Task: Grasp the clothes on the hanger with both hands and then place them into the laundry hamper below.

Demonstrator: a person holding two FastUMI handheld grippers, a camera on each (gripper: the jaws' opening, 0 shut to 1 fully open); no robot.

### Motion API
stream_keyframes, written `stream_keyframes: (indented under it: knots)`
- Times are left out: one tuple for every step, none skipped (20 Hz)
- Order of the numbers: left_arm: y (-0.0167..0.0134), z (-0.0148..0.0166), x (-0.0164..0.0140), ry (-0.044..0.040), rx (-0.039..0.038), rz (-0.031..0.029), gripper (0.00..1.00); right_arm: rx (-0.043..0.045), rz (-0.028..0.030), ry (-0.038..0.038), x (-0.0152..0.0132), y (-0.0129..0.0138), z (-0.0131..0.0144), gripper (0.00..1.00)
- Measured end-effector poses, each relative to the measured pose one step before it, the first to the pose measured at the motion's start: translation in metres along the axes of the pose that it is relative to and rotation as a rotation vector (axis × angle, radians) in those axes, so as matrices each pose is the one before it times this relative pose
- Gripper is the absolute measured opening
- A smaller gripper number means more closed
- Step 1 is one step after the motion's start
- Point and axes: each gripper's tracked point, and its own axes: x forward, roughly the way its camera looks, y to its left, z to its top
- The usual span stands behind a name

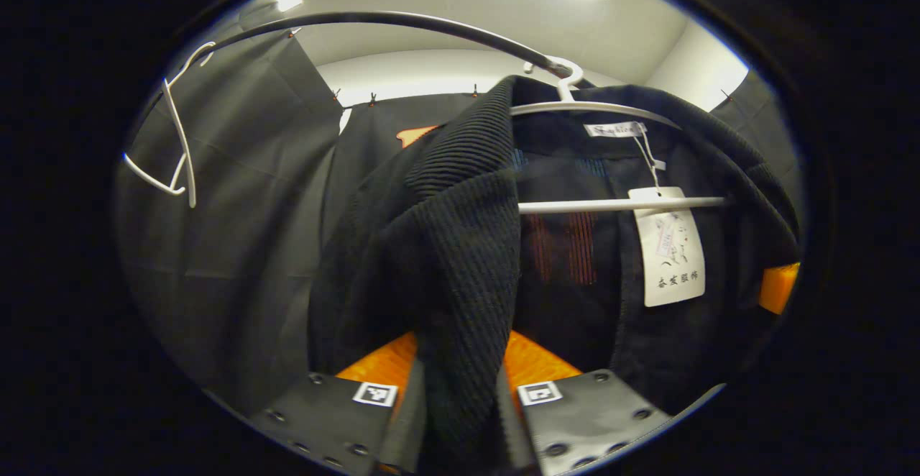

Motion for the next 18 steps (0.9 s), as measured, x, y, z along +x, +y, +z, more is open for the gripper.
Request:
stream_keyframes:
  knots:
    - [0.00680, 0.00196, -0.00352, -0.00411, -0.00866, -0.00056, 0.38, 0.02030, 0.00608, -0.00523, -0.00046, 0.00226, 0.00001, 0.06]
    - [0.00494, 0.00232, -0.00266, 0.00178, -0.00823, -0.00835, 0.21, 0.02403, 0.01205, 0.01000, 0.00103, 0.00168, -0.00135, 0.06]
    - [0.01038, 0.00506, -0.00246, -0.00034, -0.00511, 0.00865, 0.16, 0.01858, 0.00017, 0.00576, 0.00078, -0.00181, -0.00004, 0.06]
    - [0.00879, 0.00607, -0.00275, -0.00295, -0.00253, 0.01020, 0.12, 0.00147, -0.01201, -0.00658, -0.00044, -0.00463, 0.00287, 0.12]
    - [0.00962, 0.00843, -0.00168, -0.00686, -0.00192, 0.01836, 0.15, -0.01259, -0.01877, -0.01667, -0.00325, -0.00808, 0.00658, 0.04]
    - [0.01199, 0.01077, -0.00180, -0.00990, 0.00080, 0.03032, 0.12, -0.01591, -0.01998, -0.02153, -0.00340, -0.00847, 0.00885, 0.03]
    - [0.01623, 0.01413, -0.00375, -0.01968, 0.00853, 0.04583, 0.12, -0.01477, -0.02024, -0.02323, -0.00414, -0.00831, 0.00969, 0.03]
    - [0.01295, 0.01417, -0.00083, -0.03207, 0.00931, 0.03937, 0.12, -0.01715, -0.02285, -0.02174, -0.00113, -0.00948, 0.00970, 0.02]
    - [0.00861, 0.01621, 0.00375, -0.04036, 0.01217, 0.02580, 0.15, -0.01783, -0.02437, -0.01664, 0.00071, -0.01178, 0.00955, 0.02]
    - [0.00718, 0.01293, 0.00530, -0.02299, 0.01685, 0.01932, 0.12, -0.00898, -0.02071, -0.01383, 0.00296, -0.01190, 0.00863, 0.02]
    - [0.00576, 0.00863, 0.00757, -0.01147, 0.00319, 0.01075, 0.09, 0.00049, -0.01948, -0.01875, 0.00548, -0.00939, 0.01093, 0.02]
    - [0.00511, 0.00770, 0.00823, -0.00982, -0.00893, 0.01321, 0.12, 0.00275, -0.01963, -0.01680, 0.00597, -0.01165, 0.00924, 0.02]
    - [0.00482, 0.00658, 0.00722, -0.00912, -0.00861, 0.00989, 0.12, 0.00394, -0.01744, -0.01770, 0.00654, -0.01192, 0.00998, 0.02]
    - [0.00391, 0.00550, 0.00794, -0.01115, -0.00505, 0.00921, 0.12, 0.00649, -0.00868, 0.00034, 0.00703, -0.00840, 0.00542, 0.02]
    - [0.00198, 0.00429, 0.00791, -0.00902, -0.00058, 0.00194, 0.12, 0.00923, 0.00093, 0.00767, 0.01016, -0.00589, 0.00211, 0.02]
    - [0.00015, 0.00230, 0.00724, -0.00594, 0.00962, -0.00031, 0.12, 0.00785, 0.00056, 0.00310, 0.00866, -0.00571, 0.00308, 0.02]
    - [0.00056, 0.00249, 0.00787, -0.00453, 0.01527, -0.00003, 0.12, -0.00224, -0.00365, -0.01292, 0.00812, -0.00604, 0.00846, 0.02]
    - [-0.00009, 0.00256, 0.00727, -0.00748, 0.01395, 0.00165, 0.12, -0.01509, -0.00523, -0.01853, 0.00968, -0.00528, 0.00615, 0.02]
